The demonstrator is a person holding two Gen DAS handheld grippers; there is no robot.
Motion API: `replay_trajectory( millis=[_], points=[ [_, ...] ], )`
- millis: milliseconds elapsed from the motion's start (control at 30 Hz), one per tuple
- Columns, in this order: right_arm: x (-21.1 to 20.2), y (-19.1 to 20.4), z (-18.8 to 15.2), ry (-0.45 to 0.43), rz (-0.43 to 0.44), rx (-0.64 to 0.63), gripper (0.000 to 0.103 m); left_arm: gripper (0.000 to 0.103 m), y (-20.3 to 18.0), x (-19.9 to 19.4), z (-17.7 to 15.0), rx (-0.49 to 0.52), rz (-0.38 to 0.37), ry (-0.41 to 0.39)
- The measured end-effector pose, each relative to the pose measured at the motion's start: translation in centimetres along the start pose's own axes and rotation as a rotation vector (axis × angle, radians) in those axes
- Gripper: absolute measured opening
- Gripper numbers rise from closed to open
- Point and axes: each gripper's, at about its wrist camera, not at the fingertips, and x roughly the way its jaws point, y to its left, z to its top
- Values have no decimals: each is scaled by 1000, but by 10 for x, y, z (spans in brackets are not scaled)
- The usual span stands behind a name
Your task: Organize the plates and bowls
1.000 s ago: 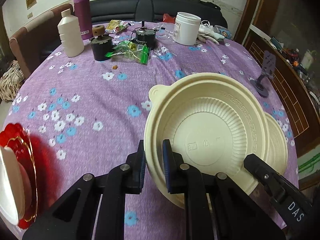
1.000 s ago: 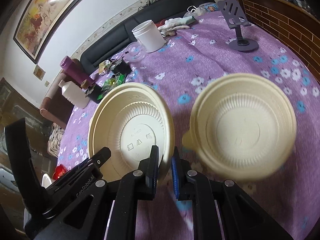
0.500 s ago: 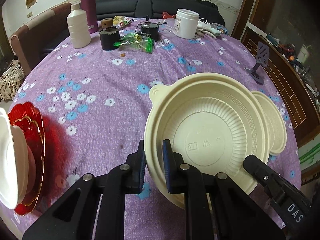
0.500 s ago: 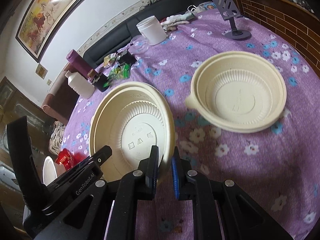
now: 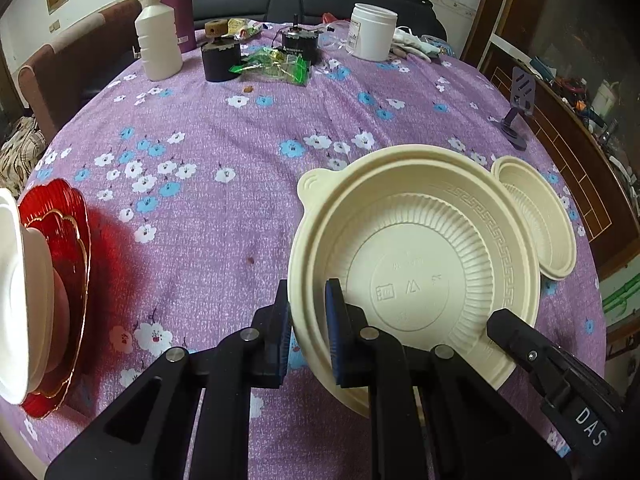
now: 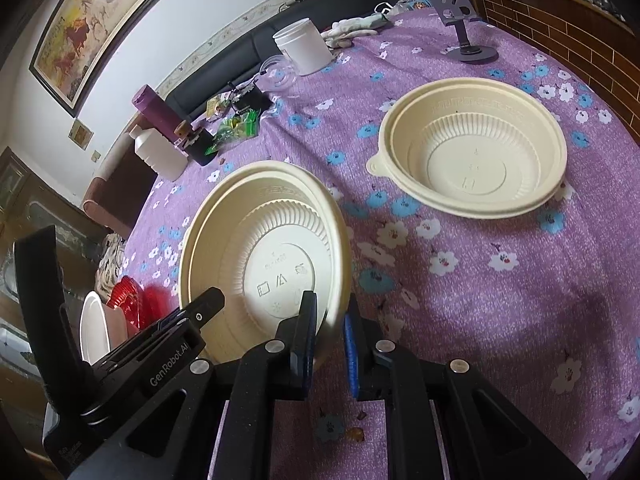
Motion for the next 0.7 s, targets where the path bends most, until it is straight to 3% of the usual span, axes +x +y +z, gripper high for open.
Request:
replay_trajectory(
  millis=[700],
  points=[
    [0,1,-13,15,7,-8,13,14,6,-3,-13,1,5,13]
  ],
)
